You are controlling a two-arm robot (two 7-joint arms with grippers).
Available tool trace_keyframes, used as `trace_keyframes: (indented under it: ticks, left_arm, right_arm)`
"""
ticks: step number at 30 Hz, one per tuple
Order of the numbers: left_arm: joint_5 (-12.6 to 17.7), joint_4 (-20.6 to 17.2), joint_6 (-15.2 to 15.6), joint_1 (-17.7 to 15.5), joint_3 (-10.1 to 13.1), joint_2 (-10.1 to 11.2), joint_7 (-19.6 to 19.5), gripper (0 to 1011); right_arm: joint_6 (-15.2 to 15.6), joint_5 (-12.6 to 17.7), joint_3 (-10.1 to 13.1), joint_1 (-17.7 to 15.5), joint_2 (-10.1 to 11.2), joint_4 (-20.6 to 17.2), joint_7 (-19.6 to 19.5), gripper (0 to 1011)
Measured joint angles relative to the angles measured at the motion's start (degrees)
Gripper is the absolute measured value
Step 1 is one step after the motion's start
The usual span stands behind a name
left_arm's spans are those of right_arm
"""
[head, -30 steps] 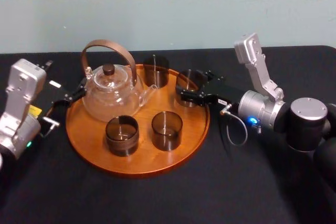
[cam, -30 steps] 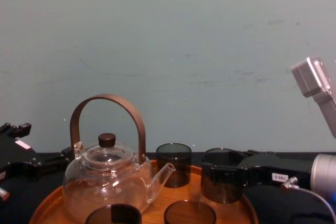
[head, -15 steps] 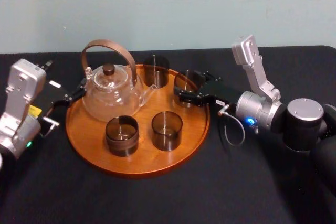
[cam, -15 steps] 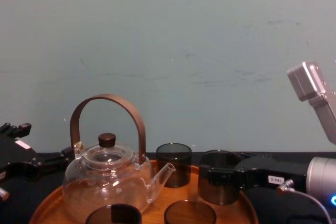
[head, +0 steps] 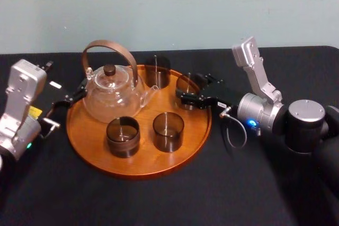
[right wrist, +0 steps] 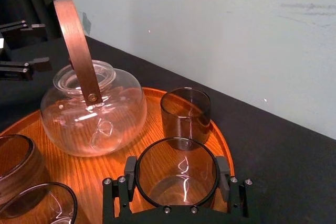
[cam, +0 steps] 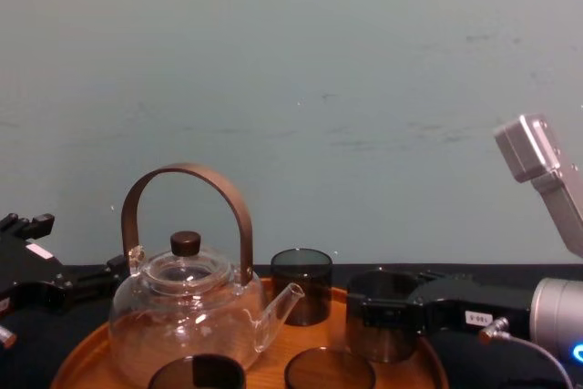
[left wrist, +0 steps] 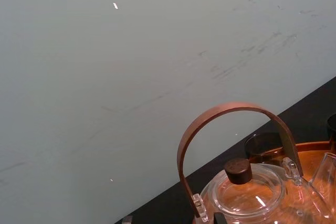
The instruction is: Pick up the glass from the table and place it on the tray.
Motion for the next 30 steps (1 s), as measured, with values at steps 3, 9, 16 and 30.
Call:
trace_keyframes:
  ticks: [3,9,16,30]
  left_arm:
    - [0.00,-0.01,0.00,0.00,0.00,0.00,0.00,1001]
    - [0.00,0.00,0.00,0.00,0.00,0.00,0.00,1001]
    - [0.00,0.00,0.00,0.00,0.00,0.00,0.00,1001]
    - [0.00,0.00,0.00,0.00,0.00,0.00,0.00,1001]
  right_arm:
    - [0.00,-0.02,0.00,0.00,0.00,0.00,-0.02,917]
    - [-0.02,-0.02,0.00,-0.02,0.00,0.00,-0.02,916]
    - [-0.06,0.01,-0.03,-0.04,0.02,-0.01,-0.02,917]
    - [-0.13,0.10,-0.03,-0.04,0.02,-0.03,-0.02,1000]
